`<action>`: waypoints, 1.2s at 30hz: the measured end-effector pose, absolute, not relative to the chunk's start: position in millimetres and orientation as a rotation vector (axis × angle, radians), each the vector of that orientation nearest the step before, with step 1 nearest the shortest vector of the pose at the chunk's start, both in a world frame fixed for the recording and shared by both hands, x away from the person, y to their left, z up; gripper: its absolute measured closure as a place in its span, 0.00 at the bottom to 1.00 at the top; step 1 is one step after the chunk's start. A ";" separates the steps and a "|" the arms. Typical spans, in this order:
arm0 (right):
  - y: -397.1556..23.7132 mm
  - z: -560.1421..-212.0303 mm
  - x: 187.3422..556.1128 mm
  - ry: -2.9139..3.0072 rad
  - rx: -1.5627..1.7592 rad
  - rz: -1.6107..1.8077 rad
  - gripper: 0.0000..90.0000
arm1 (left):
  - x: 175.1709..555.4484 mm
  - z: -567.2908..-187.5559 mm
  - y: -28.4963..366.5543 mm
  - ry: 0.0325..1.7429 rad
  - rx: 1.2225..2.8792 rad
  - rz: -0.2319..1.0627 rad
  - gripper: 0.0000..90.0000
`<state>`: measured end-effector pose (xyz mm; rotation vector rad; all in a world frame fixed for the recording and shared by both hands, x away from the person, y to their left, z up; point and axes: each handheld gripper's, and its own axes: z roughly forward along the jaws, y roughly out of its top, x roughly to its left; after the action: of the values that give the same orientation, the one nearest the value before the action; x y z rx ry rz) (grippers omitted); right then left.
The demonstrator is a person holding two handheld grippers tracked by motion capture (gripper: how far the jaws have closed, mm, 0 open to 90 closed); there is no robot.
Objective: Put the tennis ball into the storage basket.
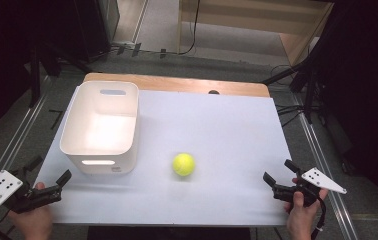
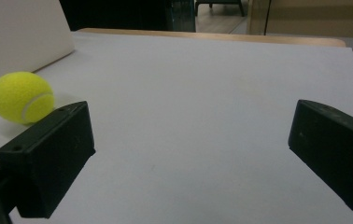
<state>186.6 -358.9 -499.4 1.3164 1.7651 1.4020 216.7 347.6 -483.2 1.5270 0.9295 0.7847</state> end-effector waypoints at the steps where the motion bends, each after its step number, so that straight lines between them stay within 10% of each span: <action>1: -358.5 -499.6 186.9 1.766 1.315 1.403 0.00 | 216.7 -483.2 347.4 0.930 1.527 0.786 0.00; 36: -338.6 -478.2 198.2 1.885 1.239 1.389 0.00 | 216.9 -483.5 346.7 0.930 1.528 0.790 0.00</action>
<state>198.2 -338.6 -478.2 1.2388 1.8852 1.3889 216.9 346.7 -483.5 1.5282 0.9299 0.7901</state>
